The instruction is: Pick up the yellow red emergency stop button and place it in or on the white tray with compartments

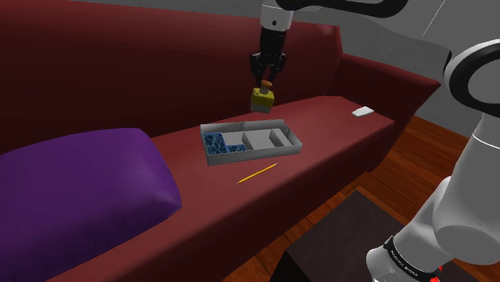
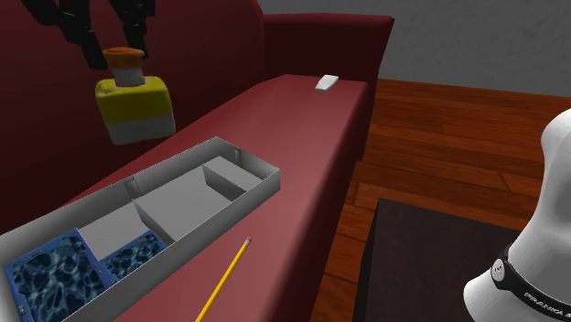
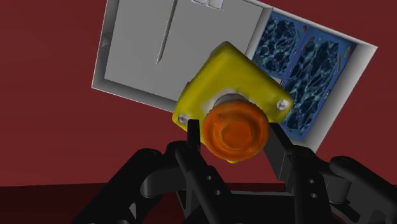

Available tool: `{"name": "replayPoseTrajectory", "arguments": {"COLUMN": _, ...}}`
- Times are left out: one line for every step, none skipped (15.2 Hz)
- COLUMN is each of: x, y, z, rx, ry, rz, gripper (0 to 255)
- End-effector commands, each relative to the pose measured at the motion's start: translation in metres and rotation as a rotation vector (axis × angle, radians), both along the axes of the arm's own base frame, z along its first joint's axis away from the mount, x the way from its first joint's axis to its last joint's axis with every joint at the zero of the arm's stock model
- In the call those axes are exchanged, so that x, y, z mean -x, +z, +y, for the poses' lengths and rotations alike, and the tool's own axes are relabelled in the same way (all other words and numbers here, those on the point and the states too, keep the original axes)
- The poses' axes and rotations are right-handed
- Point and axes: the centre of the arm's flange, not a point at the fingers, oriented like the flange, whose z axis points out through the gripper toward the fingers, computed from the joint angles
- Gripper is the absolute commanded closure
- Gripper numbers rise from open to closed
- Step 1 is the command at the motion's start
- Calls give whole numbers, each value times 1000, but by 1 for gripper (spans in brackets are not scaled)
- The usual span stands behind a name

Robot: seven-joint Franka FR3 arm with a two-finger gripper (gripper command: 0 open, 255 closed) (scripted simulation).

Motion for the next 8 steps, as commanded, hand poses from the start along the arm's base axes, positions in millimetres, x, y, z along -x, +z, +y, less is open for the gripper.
{"name": "replayPoseTrajectory", "arguments": {"x": -4, "y": 5, "z": 22, "rx": 0, "ry": -2, "rz": 0, "gripper": 255}}
{"name": "replayPoseTrajectory", "arguments": {"x": -4, "y": 0, "z": 22, "rx": 0, "ry": -2, "rz": 0, "gripper": 255}}
{"name": "replayPoseTrajectory", "arguments": {"x": -4, "y": -5, "z": 22, "rx": 0, "ry": -2, "rz": 0, "gripper": 255}}
{"name": "replayPoseTrajectory", "arguments": {"x": -4, "y": -10, "z": 22, "rx": 0, "ry": -2, "rz": 0, "gripper": 255}}
{"name": "replayPoseTrajectory", "arguments": {"x": -4, "y": -16, "z": 22, "rx": 0, "ry": -2, "rz": 0, "gripper": 255}}
{"name": "replayPoseTrajectory", "arguments": {"x": -4, "y": -21, "z": 22, "rx": 0, "ry": -2, "rz": 0, "gripper": 255}}
{"name": "replayPoseTrajectory", "arguments": {"x": -4, "y": -26, "z": 22, "rx": 0, "ry": -2, "rz": 0, "gripper": 255}}
{"name": "replayPoseTrajectory", "arguments": {"x": -4, "y": -31, "z": 22, "rx": 0, "ry": -2, "rz": 0, "gripper": 255}}
